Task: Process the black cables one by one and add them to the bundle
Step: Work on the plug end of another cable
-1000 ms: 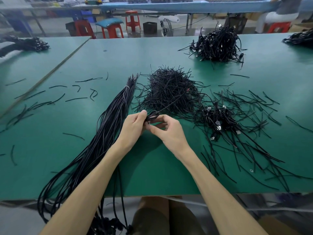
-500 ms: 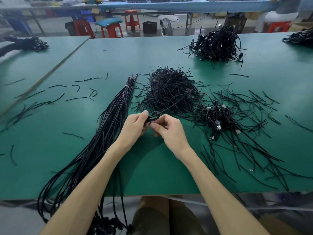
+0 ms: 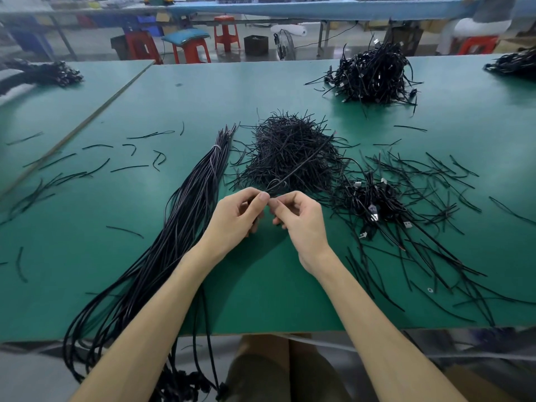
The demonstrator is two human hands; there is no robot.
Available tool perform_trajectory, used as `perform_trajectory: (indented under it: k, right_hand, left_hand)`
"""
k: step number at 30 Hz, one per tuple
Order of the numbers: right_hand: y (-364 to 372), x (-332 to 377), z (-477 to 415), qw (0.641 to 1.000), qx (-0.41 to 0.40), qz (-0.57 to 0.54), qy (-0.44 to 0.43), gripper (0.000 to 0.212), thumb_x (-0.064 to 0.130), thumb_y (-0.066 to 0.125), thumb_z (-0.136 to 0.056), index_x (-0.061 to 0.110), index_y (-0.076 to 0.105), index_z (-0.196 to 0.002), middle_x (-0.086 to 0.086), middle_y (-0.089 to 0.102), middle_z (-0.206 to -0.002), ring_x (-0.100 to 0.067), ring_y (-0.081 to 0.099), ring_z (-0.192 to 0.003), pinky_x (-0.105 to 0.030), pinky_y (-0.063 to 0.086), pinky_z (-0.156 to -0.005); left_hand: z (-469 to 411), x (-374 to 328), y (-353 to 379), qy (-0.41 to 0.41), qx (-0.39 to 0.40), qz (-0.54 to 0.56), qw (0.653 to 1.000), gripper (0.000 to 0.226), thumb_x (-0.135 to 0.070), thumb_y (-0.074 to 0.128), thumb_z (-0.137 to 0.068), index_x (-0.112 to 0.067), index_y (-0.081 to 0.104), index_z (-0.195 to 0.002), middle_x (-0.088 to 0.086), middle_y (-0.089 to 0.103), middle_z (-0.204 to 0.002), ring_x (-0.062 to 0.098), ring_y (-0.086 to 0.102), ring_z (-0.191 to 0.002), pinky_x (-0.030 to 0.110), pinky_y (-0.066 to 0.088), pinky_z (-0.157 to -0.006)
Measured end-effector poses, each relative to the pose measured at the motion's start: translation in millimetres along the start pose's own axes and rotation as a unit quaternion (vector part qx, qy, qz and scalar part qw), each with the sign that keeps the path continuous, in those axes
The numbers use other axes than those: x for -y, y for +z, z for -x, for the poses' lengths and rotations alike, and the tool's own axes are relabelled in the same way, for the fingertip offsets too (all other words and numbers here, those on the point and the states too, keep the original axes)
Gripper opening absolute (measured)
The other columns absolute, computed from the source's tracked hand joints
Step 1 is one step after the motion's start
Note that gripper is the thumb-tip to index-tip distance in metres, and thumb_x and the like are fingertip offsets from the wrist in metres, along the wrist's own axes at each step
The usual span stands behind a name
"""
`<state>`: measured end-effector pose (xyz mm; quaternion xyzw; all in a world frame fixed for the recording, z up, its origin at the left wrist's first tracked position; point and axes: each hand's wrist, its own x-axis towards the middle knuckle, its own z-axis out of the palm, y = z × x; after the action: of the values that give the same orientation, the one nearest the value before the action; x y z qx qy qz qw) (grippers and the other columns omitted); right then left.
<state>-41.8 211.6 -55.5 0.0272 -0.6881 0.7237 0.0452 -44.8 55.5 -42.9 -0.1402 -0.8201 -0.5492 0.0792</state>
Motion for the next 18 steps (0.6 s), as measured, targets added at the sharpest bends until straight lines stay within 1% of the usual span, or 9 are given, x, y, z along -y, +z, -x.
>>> perform_trajectory:
  k: [2, 4, 7, 9, 11, 12, 15, 17, 18]
  right_hand:
    - [0.0, -0.2, -0.3, 1.0, 0.0, -0.001, 0.002, 0.011, 0.016, 0.073, -0.093, 0.012, 0.067, -0.084, 0.0, 0.07, -0.075, -0.008, 0.061, -0.063, -0.018, 0.045, -0.059]
    - [0.7, 0.1, -0.3, 1.0, 0.005, -0.004, 0.002, 0.01, 0.014, 0.072, -0.093, 0.012, 0.067, -0.085, -0.001, 0.073, -0.079, -0.007, 0.061, -0.063, -0.018, 0.045, -0.059]
    - [0.7, 0.8, 0.1, 1.0, 0.01, -0.016, -0.001, 0.009, 0.011, 0.07, -0.094, 0.011, 0.066, -0.086, -0.003, 0.078, -0.087, -0.006, 0.06, -0.062, -0.015, 0.046, -0.059]
    - [0.4, 0.8, -0.4, 1.0, 0.007, -0.022, 0.001, 0.009, 0.011, 0.07, -0.094, 0.011, 0.066, -0.085, -0.001, 0.077, -0.084, -0.006, 0.059, -0.061, -0.014, 0.045, -0.059]
    - [0.4, 0.4, -0.5, 1.0, 0.004, -0.028, 0.002, 0.01, 0.012, 0.071, -0.093, 0.012, 0.066, -0.084, 0.002, 0.074, -0.079, -0.007, 0.059, -0.061, -0.014, 0.045, -0.058]
    - [0.3, 0.3, -0.4, 1.0, 0.002, -0.029, 0.002, 0.01, 0.013, 0.072, -0.093, 0.012, 0.066, -0.084, 0.002, 0.073, -0.078, -0.008, 0.059, -0.062, -0.015, 0.045, -0.059]
    - [-0.7, -0.1, -0.7, 1.0, -0.003, -0.03, 0.001, 0.01, 0.014, 0.073, -0.092, 0.013, 0.067, -0.084, 0.0, 0.069, -0.075, -0.009, 0.06, -0.063, -0.016, 0.046, -0.06]
    - [-0.5, -0.6, -1.4, 0.999, -0.007, -0.031, 0.002, 0.011, 0.014, 0.072, -0.093, 0.012, 0.067, -0.084, 0.002, 0.068, -0.073, -0.009, 0.059, -0.063, -0.019, 0.047, -0.062]
    - [-0.3, -0.9, -1.9, 0.999, -0.009, -0.032, 0.004, 0.011, 0.014, 0.072, -0.093, 0.011, 0.067, -0.084, 0.001, 0.068, -0.074, -0.009, 0.059, -0.063, -0.022, 0.048, -0.063]
  left_hand:
    - [-0.3, 1.2, 0.3, 0.005, -0.006, -0.018, 1.0, 0.028, -0.032, 0.052, -0.106, -0.022, 0.063, -0.083, 0.005, 0.06, -0.065, 0.014, 0.054, -0.05, 0.028, 0.045, -0.048]
    - [-0.9, 1.5, 0.5, 0.003, -0.01, -0.026, 1.0, 0.035, -0.028, 0.048, -0.108, -0.019, 0.058, -0.076, 0.011, 0.056, -0.061, 0.016, 0.051, -0.048, 0.03, 0.043, -0.049]
    - [-0.7, 0.3, 0.7, -0.008, -0.002, 0.003, 1.0, 0.039, -0.022, 0.044, -0.11, -0.018, 0.057, -0.073, 0.006, 0.051, -0.055, 0.018, 0.044, -0.039, 0.027, 0.037, -0.043]
    - [-1.6, 2.3, 0.7, -0.028, 0.004, 0.029, 0.999, 0.04, -0.019, 0.044, -0.11, -0.006, 0.057, -0.075, 0.001, 0.051, -0.056, 0.018, 0.041, -0.038, 0.027, 0.034, -0.041]
    - [-2.8, 5.1, 0.2, -0.058, 0.008, 0.066, 0.996, 0.039, -0.02, 0.046, -0.11, 0.006, 0.057, -0.083, -0.001, 0.053, -0.06, 0.017, 0.04, -0.038, 0.026, 0.032, -0.04]
    - [-3.2, 5.8, 0.0, -0.072, 0.008, 0.085, 0.994, 0.037, -0.022, 0.047, -0.11, 0.006, 0.06, -0.089, 0.0, 0.054, -0.061, 0.017, 0.04, -0.039, 0.025, 0.032, -0.04]
    - [-3.0, 3.5, -2.6, -0.104, 0.002, 0.172, 0.98, 0.026, -0.026, 0.049, -0.109, -0.007, 0.066, -0.117, 0.004, 0.058, -0.064, 0.02, 0.041, -0.042, 0.026, 0.037, -0.042]
    - [-4.2, 0.9, -6.4, -0.117, 0.011, 0.242, 0.963, 0.031, -0.029, 0.047, -0.109, -0.013, 0.067, -0.125, 0.008, 0.061, -0.069, 0.023, 0.047, -0.045, 0.027, 0.043, -0.047]
    - [-5.1, -0.2, -8.9, -0.121, 0.022, 0.28, 0.952, 0.035, -0.03, 0.044, -0.109, -0.011, 0.068, -0.126, 0.009, 0.063, -0.072, 0.024, 0.051, -0.047, 0.029, 0.045, -0.05]
